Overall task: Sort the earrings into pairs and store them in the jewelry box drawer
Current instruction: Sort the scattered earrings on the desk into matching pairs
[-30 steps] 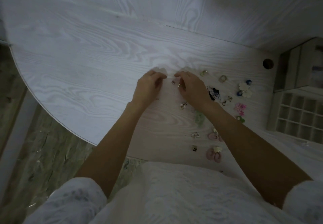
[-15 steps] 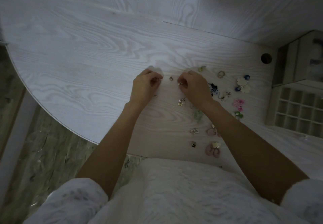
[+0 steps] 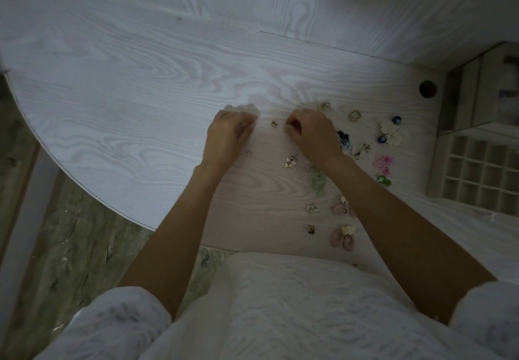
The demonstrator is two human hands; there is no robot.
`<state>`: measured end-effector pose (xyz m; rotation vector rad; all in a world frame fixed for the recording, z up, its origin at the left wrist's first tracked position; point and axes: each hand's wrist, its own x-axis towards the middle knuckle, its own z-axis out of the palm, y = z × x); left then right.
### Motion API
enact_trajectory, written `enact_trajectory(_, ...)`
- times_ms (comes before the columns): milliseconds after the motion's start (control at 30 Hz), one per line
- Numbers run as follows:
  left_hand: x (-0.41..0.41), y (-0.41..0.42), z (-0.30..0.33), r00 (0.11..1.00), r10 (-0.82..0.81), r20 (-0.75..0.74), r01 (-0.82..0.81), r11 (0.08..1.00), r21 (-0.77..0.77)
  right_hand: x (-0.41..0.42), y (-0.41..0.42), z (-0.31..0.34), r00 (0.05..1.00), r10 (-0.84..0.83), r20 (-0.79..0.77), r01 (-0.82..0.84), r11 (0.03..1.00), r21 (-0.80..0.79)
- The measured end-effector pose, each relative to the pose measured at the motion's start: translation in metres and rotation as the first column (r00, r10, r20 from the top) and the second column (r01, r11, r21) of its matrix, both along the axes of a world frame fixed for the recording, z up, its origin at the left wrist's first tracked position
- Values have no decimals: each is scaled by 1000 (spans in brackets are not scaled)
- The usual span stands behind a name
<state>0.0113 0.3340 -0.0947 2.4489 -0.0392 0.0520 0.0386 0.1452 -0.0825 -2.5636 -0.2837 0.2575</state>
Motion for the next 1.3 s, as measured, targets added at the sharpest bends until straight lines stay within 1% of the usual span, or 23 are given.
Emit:
enact_trajectory(100, 1, 3, -3, 1000, 20, -11, -20, 1000, 5, -1, -4, 0, 1000, -10, 13, 10, 1000, 16)
enact_trajectory(200, 2, 4, -6, 999, 30, -13, -30, 1000, 2, -2, -6, 1, 999, 38, 31, -38, 999, 7)
enact_trajectory(267, 4, 2, -6, 999, 31, 16, -32, 997, 66, -2, -3, 1, 997, 73, 17, -73, 997, -4)
enact_trajectory(367, 9, -6, -5, 995, -55, 87, 38, 980, 195, -2, 1, 0, 997, 68, 23, -68, 998, -8)
enact_trajectory(433, 14, -17, -3, 990, -121, 72, 101, 966, 240, -3, 3, 1, 999, 35, 20, -35, 999, -21)
enact_trajectory(533, 20, -30, -1, 987, -158, 35, 143, 955, 258, -5, 2, 3, 1000, 15, 10, -14, 998, -63)
enact_trajectory(667, 22, -33, 2, 984, -169, -52, 177, 962, 206, -11, -7, 4, 1000, -3, 14, 4, 993, -118)
enact_trajectory(767, 16, -38, 2, 983, -172, -68, 181, 973, 144, -12, -14, 3, 997, -69, 21, 71, 992, -103)
enact_trajectory(900, 14, -49, 2, 993, -92, -74, 96, 993, 67, -6, -19, 3, 989, -146, -5, 146, 988, -49)
enact_trajectory(967, 14, -51, 1, 996, -57, -68, 61, 997, 52, -3, -20, 4, 993, -119, 4, 119, 992, -47)
enact_trajectory(1033, 13, -53, -1, 995, -53, -79, 57, 997, 49, -2, -18, 5, 998, -63, -2, 63, 996, -64)
enact_trajectory(1100, 12, -54, -2, 994, -54, -95, 58, 997, 47, 1, -15, 4, 999, -46, -19, 45, 997, -60)
enact_trajectory(1167, 14, -55, -2, 993, -37, -116, 41, 999, 32, 5, -13, 4, 997, -80, -21, 78, 996, -47)
enact_trajectory(1300, 24, -61, 0, 991, 5, -130, -6, 1000, -4, 11, -14, 3, 980, -198, -7, 198, 980, -35)
